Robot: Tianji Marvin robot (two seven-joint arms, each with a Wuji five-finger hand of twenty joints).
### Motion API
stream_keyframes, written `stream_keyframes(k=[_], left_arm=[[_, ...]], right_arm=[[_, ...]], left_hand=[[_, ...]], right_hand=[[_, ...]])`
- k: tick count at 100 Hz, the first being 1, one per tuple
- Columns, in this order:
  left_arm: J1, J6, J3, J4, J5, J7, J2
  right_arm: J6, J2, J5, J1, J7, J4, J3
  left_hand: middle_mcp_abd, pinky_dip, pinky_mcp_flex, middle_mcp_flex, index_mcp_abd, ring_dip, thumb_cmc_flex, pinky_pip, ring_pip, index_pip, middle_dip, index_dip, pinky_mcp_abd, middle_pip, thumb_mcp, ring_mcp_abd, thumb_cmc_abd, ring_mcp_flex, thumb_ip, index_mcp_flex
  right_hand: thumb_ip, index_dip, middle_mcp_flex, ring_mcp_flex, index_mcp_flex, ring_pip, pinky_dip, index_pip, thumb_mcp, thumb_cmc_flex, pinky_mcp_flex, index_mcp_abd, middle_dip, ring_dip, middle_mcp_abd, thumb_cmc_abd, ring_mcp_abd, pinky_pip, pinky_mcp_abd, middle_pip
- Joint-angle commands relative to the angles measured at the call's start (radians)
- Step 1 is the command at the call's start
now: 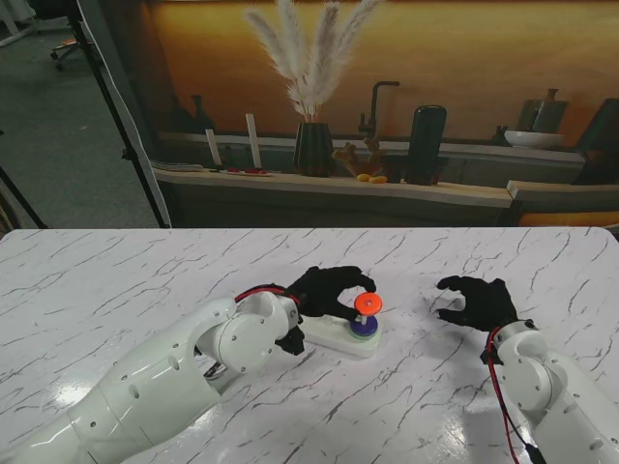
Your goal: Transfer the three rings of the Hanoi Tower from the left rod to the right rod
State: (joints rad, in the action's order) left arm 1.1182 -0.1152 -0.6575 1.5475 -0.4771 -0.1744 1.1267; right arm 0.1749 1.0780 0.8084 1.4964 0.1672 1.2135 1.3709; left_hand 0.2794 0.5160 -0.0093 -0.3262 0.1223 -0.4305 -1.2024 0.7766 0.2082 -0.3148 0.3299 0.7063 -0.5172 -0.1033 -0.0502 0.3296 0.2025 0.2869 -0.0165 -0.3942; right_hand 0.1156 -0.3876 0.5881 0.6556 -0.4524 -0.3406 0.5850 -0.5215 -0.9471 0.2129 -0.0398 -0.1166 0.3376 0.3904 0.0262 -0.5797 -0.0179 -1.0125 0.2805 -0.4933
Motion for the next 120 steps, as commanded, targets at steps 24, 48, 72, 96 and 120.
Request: stream_keyframes(k=[24, 48, 72, 96, 120], left_arm=[[-0.001, 0.022, 0.005, -0.010, -0.008, -0.010, 0.004], [0.001, 0.019, 0.001, -0.012, -0.015, -0.010, 0.003], [-0.004, 0.014, 0.004, -0.016, -0.016, -0.010, 0.003], [-0.007, 0.020, 0.008, -0.021, -0.015, 0.004, 0.009], [-0.019, 0.018, 0.025, -0.035, -0.015, 0.005, 0.011]], right_arm=[[0.007, 0.003, 0.004, 0.004, 0.000, 0.003, -0.002], [0.007, 0.003, 0.005, 0.005, -0.002, 0.005, -0.001], [0.006, 0.003, 0.002, 0.005, -0.003, 0.006, -0.001], [0.006, 0.003, 0.003, 0.005, -0.004, 0.007, -0.002], [0.005, 0.003, 0.002, 0.006, -0.003, 0.009, 0.000]], left_hand=[[0.012, 0.034, 0.014, -0.011, 0.010, -0.026, -0.072, 0.099, 0.047, -0.045, 0.015, 0.013, -0.020, -0.014, 0.048, 0.013, -0.047, 0.026, 0.011, -0.042], [0.013, 0.044, 0.019, -0.011, 0.015, -0.036, -0.074, 0.137, 0.065, -0.047, 0.015, 0.012, -0.025, -0.022, 0.049, 0.014, -0.046, 0.033, 0.011, -0.042], [0.014, 0.054, 0.026, -0.010, 0.019, -0.045, -0.075, 0.169, 0.080, -0.049, 0.015, 0.008, -0.026, -0.027, 0.049, 0.016, -0.046, 0.037, 0.011, -0.041], [0.015, 0.068, 0.035, -0.014, 0.005, -0.061, -0.079, 0.210, 0.104, -0.061, 0.015, 0.011, -0.035, -0.032, 0.049, 0.015, -0.039, 0.048, 0.011, -0.048], [0.017, 0.083, 0.043, -0.011, 0.008, -0.082, -0.080, 0.250, 0.132, -0.069, 0.016, 0.008, -0.034, -0.036, 0.050, 0.014, -0.035, 0.055, 0.011, -0.050]], right_hand=[[-0.025, -0.009, 0.028, 0.002, -0.025, -0.012, -0.002, -0.017, -0.013, -0.001, 0.005, 0.004, 0.002, 0.005, 0.010, -0.023, 0.010, -0.023, 0.099, -0.020], [-0.025, -0.009, 0.027, 0.002, -0.024, -0.012, -0.002, -0.016, -0.013, -0.001, 0.005, 0.005, 0.002, 0.005, 0.010, -0.024, 0.008, -0.023, 0.099, -0.020], [-0.025, -0.009, 0.028, 0.004, -0.023, -0.012, -0.002, -0.016, -0.014, -0.001, 0.005, 0.005, 0.002, 0.005, 0.008, -0.025, 0.009, -0.023, 0.099, -0.021], [-0.024, -0.009, 0.028, 0.004, -0.023, -0.012, -0.002, -0.015, -0.014, -0.001, 0.005, 0.005, 0.002, 0.005, 0.008, -0.024, 0.010, -0.023, 0.098, -0.020], [-0.024, -0.009, 0.028, 0.003, -0.023, -0.012, -0.002, -0.016, -0.014, -0.001, 0.005, 0.004, 0.002, 0.005, 0.008, -0.024, 0.010, -0.023, 0.098, -0.020]])
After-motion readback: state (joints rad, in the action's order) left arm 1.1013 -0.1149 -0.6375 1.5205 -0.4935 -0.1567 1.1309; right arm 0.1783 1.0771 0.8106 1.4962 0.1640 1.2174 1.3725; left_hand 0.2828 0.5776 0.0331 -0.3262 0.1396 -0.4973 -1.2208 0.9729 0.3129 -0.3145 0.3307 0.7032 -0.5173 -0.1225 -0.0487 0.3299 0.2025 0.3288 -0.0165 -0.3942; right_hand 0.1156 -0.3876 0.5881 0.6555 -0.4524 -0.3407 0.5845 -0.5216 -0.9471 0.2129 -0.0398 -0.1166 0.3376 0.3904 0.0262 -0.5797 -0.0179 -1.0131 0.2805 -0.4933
